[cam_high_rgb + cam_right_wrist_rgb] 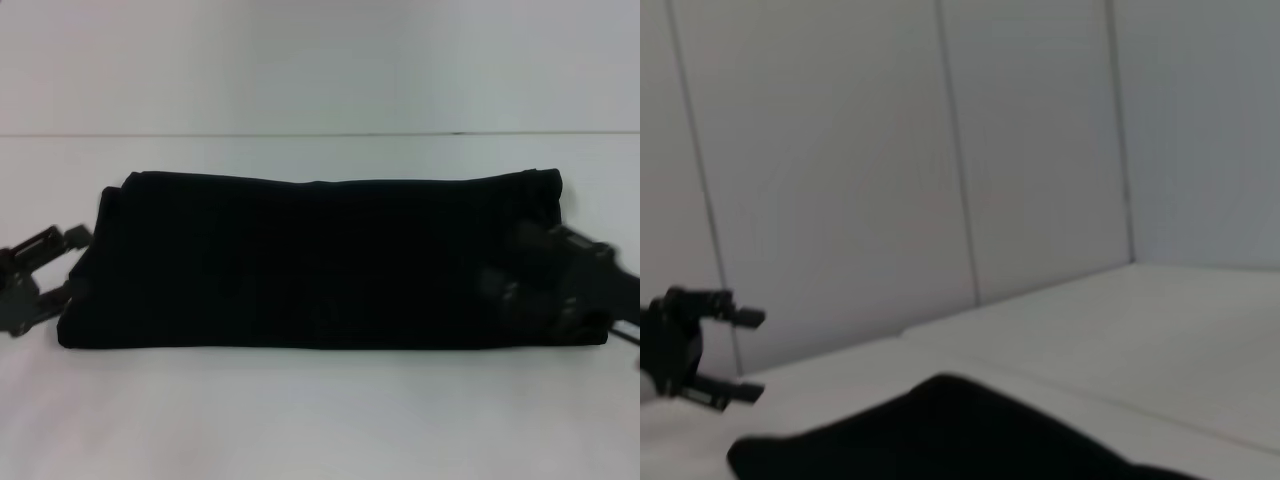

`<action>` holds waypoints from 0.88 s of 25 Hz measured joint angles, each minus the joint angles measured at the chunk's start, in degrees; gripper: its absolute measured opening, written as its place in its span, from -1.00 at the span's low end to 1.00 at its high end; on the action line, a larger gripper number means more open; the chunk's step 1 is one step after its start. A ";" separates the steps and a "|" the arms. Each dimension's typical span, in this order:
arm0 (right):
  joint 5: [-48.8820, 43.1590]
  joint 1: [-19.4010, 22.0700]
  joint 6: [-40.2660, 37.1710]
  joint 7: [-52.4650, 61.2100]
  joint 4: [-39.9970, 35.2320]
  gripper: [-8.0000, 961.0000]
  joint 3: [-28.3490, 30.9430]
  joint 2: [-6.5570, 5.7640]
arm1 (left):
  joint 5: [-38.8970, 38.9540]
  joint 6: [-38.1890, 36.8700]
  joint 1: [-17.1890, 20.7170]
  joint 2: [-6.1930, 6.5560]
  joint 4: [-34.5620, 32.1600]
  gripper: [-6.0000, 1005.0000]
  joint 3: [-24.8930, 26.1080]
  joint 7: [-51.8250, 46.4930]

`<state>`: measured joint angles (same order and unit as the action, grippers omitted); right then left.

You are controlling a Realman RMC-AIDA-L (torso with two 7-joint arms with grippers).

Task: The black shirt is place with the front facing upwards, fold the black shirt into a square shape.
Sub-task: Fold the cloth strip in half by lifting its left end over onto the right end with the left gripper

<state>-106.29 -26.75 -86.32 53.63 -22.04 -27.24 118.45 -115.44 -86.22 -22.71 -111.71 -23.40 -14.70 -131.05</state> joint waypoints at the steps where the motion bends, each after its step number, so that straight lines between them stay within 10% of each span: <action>1: -1.00 -0.66 1.02 -0.27 -0.25 0.66 -0.62 0.39 | -0.76 0.35 0.42 0.06 -0.39 0.59 0.07 -0.79; 8: -3.64 -3.19 6.29 -2.08 -0.08 0.97 -2.24 1.42 | -9.03 1.11 1.01 0.24 -3.84 0.70 0.15 -6.76; 22: -3.82 -3.80 8.04 -2.07 -0.09 0.97 -4.52 1.38 | -13.60 4.89 1.49 0.32 -6.09 0.70 -0.19 -13.43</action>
<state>-110.10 -30.54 -78.28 51.56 -22.13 -31.76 119.84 -129.03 -81.33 -21.22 -111.39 -29.49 -14.90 -144.48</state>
